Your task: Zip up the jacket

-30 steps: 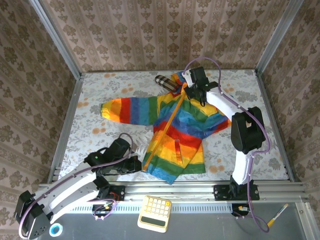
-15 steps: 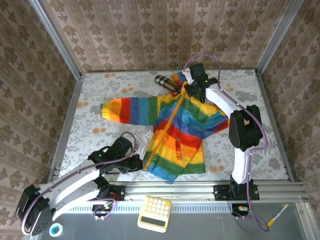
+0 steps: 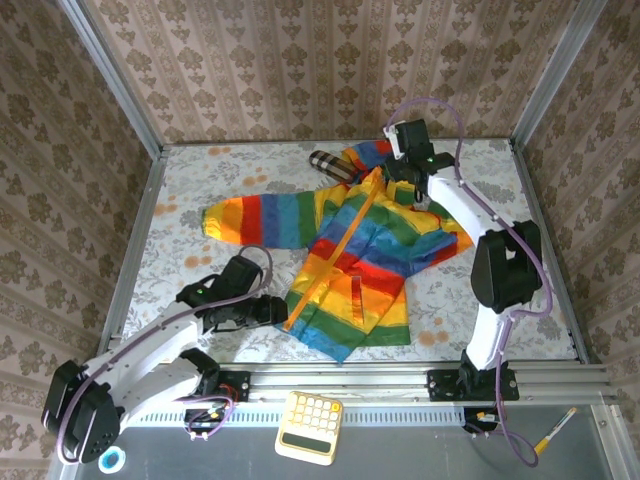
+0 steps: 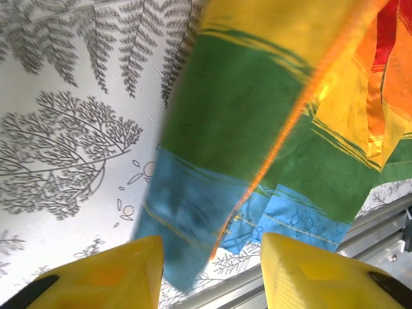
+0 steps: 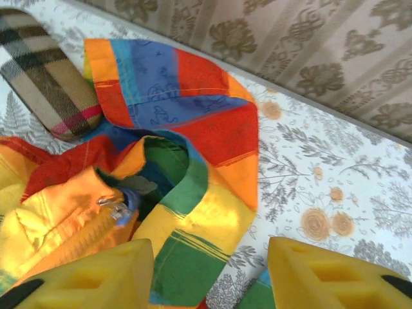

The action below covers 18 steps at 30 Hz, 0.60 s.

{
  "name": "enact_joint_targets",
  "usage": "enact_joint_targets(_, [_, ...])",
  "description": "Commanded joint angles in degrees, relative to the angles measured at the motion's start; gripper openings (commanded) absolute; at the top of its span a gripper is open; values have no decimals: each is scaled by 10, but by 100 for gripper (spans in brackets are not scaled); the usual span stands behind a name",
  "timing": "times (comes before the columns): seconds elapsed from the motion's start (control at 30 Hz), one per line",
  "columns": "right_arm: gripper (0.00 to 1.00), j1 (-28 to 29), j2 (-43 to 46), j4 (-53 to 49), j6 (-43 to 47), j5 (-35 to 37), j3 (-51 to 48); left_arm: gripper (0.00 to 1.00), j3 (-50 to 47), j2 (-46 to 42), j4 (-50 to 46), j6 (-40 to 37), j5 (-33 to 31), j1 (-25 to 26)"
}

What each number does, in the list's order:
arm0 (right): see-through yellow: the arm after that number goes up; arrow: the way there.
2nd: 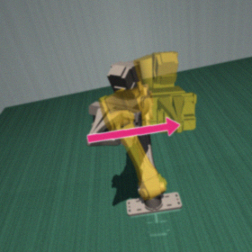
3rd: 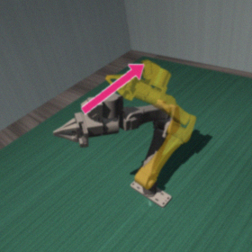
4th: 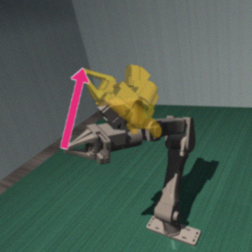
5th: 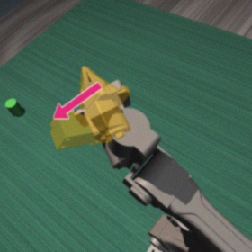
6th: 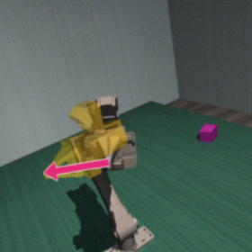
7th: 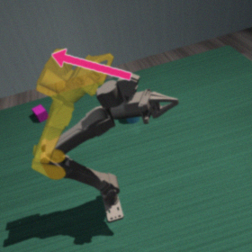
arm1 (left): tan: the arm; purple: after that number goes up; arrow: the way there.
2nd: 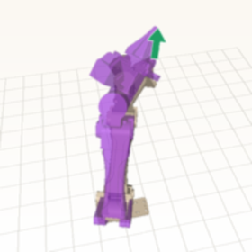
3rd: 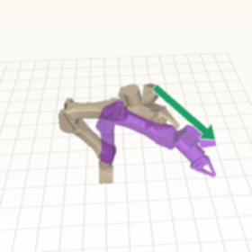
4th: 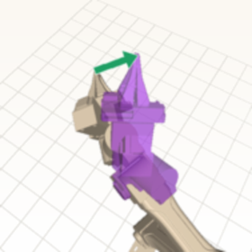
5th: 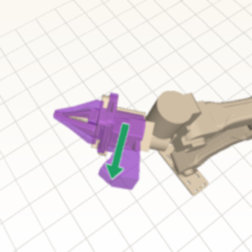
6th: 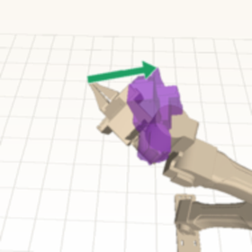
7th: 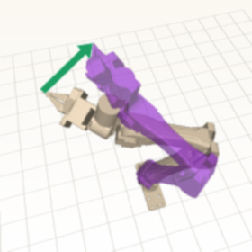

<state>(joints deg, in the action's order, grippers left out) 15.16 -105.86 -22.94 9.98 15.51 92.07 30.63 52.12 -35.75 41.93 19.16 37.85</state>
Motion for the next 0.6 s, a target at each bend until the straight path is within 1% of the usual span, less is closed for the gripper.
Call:
enact_joint_targets(0.0, [52, 0, 49, -4, -23, 10, -24, 47, 39, -32, -49, -32, -31, -11])
enact_joint_targets(0.17, [56, -1, 113, 2, -45, 2, -79, 50, 72, -78, -77, -57, -55, -39])
enact_joint_targets(0.3, [59, 0, 179, 16, -63, 2, -141, 53, 117, -99, -99, -99, -71, -77])
enact_joint_targets(0.43, [63, -1, 254, 39, -85, 11, -215, 60, 159, -99, -102, -145, -93, -126])
enact_joint_targets(0.5, [70, -1, 307, 58, -93, 16, -261, 67, 163, -95, -93, -180, -126, -149])
enact_joint_targets(0.57, [74, -1, 347, 77, -90, 15, -300, 75, 153, -90, -77, -207, -186, -168])
